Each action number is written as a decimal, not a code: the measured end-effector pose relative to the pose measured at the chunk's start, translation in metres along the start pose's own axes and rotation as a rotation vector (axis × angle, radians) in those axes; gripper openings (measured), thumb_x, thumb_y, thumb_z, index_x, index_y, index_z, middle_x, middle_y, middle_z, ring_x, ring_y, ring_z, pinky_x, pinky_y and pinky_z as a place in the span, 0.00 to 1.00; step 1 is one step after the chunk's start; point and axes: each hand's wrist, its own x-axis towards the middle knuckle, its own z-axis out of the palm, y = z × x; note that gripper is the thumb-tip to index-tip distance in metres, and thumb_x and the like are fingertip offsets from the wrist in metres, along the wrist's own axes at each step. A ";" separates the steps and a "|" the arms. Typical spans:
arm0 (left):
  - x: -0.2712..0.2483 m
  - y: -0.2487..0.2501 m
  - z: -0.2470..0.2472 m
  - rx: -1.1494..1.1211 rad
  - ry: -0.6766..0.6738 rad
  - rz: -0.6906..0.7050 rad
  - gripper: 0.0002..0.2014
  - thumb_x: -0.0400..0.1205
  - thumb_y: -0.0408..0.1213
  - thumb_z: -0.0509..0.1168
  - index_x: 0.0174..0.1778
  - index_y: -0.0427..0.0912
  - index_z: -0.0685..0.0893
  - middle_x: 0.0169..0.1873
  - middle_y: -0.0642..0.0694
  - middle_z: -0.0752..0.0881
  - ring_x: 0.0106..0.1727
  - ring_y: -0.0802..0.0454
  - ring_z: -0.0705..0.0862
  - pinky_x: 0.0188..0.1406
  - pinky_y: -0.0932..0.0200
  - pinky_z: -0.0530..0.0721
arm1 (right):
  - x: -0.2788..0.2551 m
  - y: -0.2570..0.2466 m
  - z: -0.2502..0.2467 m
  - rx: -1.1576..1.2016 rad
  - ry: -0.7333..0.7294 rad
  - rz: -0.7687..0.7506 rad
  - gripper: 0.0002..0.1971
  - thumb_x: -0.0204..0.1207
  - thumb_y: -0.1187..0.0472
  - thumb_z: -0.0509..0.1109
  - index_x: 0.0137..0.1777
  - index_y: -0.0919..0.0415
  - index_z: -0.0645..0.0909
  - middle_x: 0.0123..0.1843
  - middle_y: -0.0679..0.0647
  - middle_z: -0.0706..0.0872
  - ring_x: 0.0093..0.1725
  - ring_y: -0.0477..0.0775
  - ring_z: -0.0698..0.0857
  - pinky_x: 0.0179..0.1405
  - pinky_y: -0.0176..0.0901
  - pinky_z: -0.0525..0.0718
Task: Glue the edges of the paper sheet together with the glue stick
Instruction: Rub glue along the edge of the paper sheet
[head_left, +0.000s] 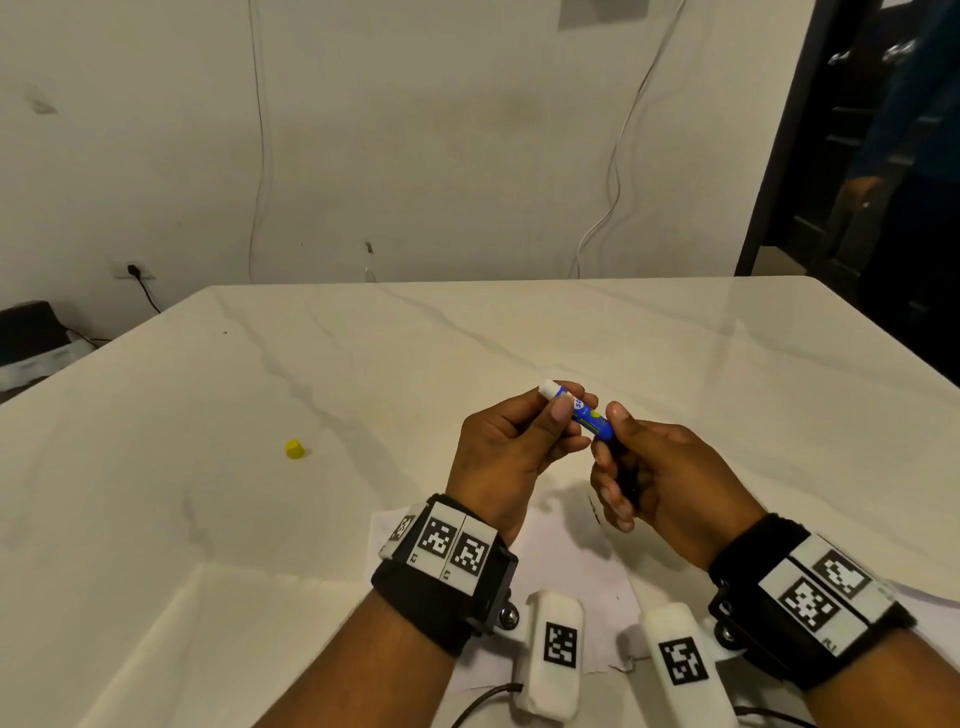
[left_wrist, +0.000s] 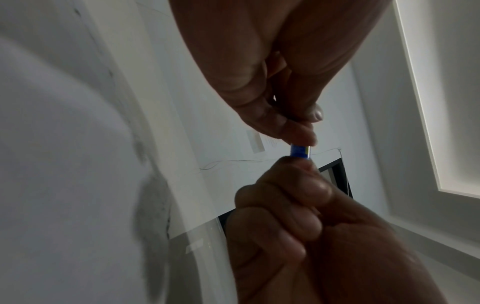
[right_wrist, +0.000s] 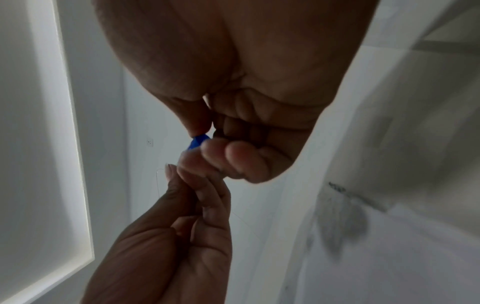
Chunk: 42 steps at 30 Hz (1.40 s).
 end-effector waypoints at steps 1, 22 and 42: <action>0.000 0.001 0.000 -0.007 0.006 0.005 0.10 0.83 0.31 0.66 0.56 0.34 0.89 0.49 0.41 0.92 0.38 0.56 0.86 0.46 0.62 0.87 | 0.000 0.000 0.000 -0.019 0.013 -0.022 0.24 0.83 0.45 0.61 0.41 0.68 0.83 0.28 0.63 0.79 0.24 0.59 0.74 0.26 0.48 0.77; -0.001 0.003 0.000 0.035 0.048 0.069 0.11 0.83 0.33 0.66 0.57 0.34 0.89 0.49 0.41 0.92 0.42 0.53 0.86 0.45 0.64 0.86 | 0.001 -0.001 0.005 -0.147 0.085 -0.151 0.23 0.73 0.43 0.70 0.50 0.65 0.84 0.32 0.61 0.86 0.29 0.59 0.81 0.38 0.57 0.85; -0.002 0.004 0.001 0.039 0.012 0.082 0.13 0.80 0.37 0.67 0.57 0.35 0.89 0.49 0.42 0.92 0.40 0.56 0.85 0.46 0.63 0.86 | 0.000 -0.003 0.006 -0.110 0.076 -0.164 0.23 0.72 0.44 0.70 0.45 0.69 0.83 0.32 0.60 0.85 0.30 0.60 0.80 0.36 0.51 0.84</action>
